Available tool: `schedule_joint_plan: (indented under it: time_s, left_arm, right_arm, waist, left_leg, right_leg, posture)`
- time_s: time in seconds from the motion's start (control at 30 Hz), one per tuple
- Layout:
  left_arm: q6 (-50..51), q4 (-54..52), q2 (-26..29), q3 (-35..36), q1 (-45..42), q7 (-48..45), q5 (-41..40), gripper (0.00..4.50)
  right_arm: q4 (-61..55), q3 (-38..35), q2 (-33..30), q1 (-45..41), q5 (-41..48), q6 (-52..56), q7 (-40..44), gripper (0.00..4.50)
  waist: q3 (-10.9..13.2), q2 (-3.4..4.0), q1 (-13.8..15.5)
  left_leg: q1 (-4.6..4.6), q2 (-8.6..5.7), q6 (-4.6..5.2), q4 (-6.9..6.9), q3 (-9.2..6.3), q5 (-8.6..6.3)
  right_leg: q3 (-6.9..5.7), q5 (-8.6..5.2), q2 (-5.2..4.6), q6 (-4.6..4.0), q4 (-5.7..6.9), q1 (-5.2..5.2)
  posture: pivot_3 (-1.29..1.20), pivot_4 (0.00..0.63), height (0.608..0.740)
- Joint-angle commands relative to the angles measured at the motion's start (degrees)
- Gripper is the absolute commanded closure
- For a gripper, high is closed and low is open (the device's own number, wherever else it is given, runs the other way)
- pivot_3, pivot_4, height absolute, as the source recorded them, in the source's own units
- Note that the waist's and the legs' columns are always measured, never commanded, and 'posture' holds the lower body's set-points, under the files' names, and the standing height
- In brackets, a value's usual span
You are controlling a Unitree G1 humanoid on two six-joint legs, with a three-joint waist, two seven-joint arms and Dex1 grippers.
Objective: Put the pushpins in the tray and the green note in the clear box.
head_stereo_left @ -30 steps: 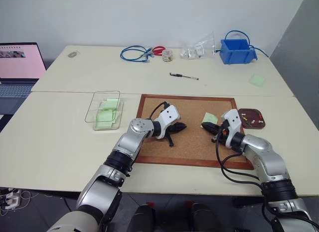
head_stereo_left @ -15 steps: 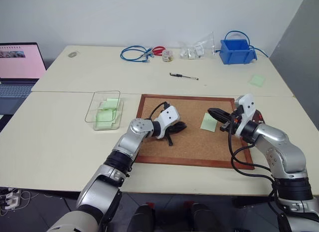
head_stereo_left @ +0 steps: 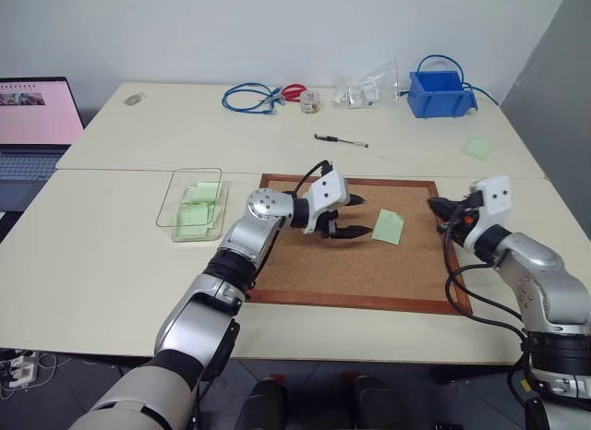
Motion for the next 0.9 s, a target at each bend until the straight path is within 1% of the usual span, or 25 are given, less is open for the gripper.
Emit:
schedule_joint_plan:
  time_s: [0.03, 0.1, 0.23, 0.3, 0.43, 0.57, 0.6, 0.7, 0.73, 0.77, 0.9]
  left_arm:
    - [0.76, -2.83, -0.57, 1.45, -0.58, 0.81, -0.97, 0.29]
    - [1.49, -3.49, -0.81, 1.50, -0.52, 1.08, -1.09, 0.01]
    - [5.65, -8.28, -1.42, 0.71, 0.95, 0.81, -1.77, 0.01]
    - [6.81, -9.70, -1.52, 0.76, 1.58, 0.87, -1.92, 0.01]
    - [8.68, -12.14, -1.06, 0.69, 2.96, 1.05, -1.98, 0.00]
    - [10.12, -13.83, -0.32, 0.80, 4.35, 1.25, -1.98, 0.00]
    - [10.32, -14.13, -0.23, 0.85, 4.58, 1.32, -1.96, 0.00]
    - [11.23, -15.37, -0.08, 0.99, 5.47, 1.73, -2.12, 0.00]
    - [11.67, -15.86, -0.06, 1.05, 5.80, 1.93, -2.23, 0.00]
    - [12.11, -16.36, -0.04, 1.11, 6.11, 2.11, -2.34, 0.00]
    - [13.70, -18.10, 0.58, 1.21, 7.63, 2.93, -2.37, 0.00]
  right_arm:
    - [2.97, -3.01, -1.53, -1.49, -1.93, -0.11, -3.86, 4.50]
    - [5.30, -3.05, -1.85, -2.76, -2.71, 0.27, -5.16, 4.50]
    - [14.82, -3.32, -2.03, -8.10, -3.17, 0.83, -6.69, 4.50]
    - [17.85, -2.70, -2.42, -9.28, -4.26, -0.18, -6.67, 4.50]
    - [20.65, -2.89, -2.39, -10.05, -4.88, -0.56, -6.77, 3.56]
    - [21.66, -3.06, -2.59, -9.39, -5.25, -1.17, -7.00, 2.46]
    - [21.64, -3.16, -2.61, -9.29, -5.24, -1.25, -7.04, 2.32]
    - [20.42, -3.81, -2.45, -8.74, -5.04, -1.50, -7.34, 1.61]
    - [19.81, -4.02, -2.40, -8.53, -4.95, -1.64, -7.45, 1.48]
    - [19.26, -4.15, -2.37, -8.35, -4.95, -1.76, -7.59, 1.21]
    - [15.98, -4.69, -2.50, -7.54, -4.83, -3.46, -7.13, 0.42]
  waist:
    - [0.00, 0.00, 0.00]
    - [0.00, 0.00, 0.01]
    - [0.00, 0.01, -0.20]
    - [0.00, 0.00, -0.19]
    - [0.00, 0.01, 0.00]
    - [0.00, 0.01, 0.00]
    - [0.00, 0.01, 0.00]
    - [0.00, 0.01, -0.01]
    - [0.00, 0.01, 0.02]
    - [0.00, 0.01, 0.04]
    - [0.00, 0.01, -0.02]
  left_leg:
    - [0.01, 0.00, 0.00, 0.00, 0.00, 0.00]
    - [0.00, -0.01, 0.00, 0.01, 0.01, 0.00]
    - [0.03, -0.01, 0.00, 0.02, 0.07, 0.00]
    - [0.03, 0.00, 0.00, 0.02, 0.06, 0.00]
    - [0.01, -0.01, 0.00, 0.01, 0.04, 0.00]
    - [0.01, -0.01, 0.00, 0.01, 0.08, 0.00]
    - [0.02, -0.01, 0.00, 0.02, 0.08, 0.00]
    - [0.02, -0.01, 0.00, 0.02, 0.08, 0.00]
    - [0.02, -0.01, 0.00, 0.02, 0.07, 0.00]
    - [0.02, -0.01, 0.00, 0.02, 0.07, 0.00]
    - [0.02, -0.01, 0.00, 0.01, 0.07, 0.00]
  right_leg:
    - [0.00, 0.00, 0.00, 0.00, 0.01, 0.00]
    - [0.01, 0.00, 0.00, 0.00, 0.02, 0.00]
    - [0.07, 0.00, 0.00, 0.00, 0.04, -0.01]
    - [0.06, 0.00, 0.00, 0.00, 0.05, 0.00]
    - [0.04, 0.00, 0.00, -0.01, 0.05, -0.01]
    - [0.10, 0.00, -0.02, -0.01, 0.03, -0.01]
    - [0.09, 0.00, -0.02, -0.01, 0.04, -0.01]
    - [0.09, 0.00, -0.02, -0.01, 0.04, 0.00]
    - [0.09, 0.00, -0.02, -0.01, 0.04, 0.00]
    - [0.09, 0.00, -0.02, -0.01, 0.04, 0.00]
    - [0.09, 0.00, -0.02, -0.01, 0.04, -0.01]
  posture:
    - [0.00, 0.150, 0.740]
    - [0.00, 0.150, 0.740]
    - [0.00, 0.150, 0.740]
    - [0.00, 0.150, 0.740]
    - [0.00, 0.150, 0.740]
    - [0.00, 0.150, 0.740]
    - [0.00, 0.150, 0.740]
    - [0.00, 0.150, 0.740]
    - [0.00, 0.150, 0.740]
    - [0.00, 0.150, 0.740]
    - [0.00, 0.150, 0.740]
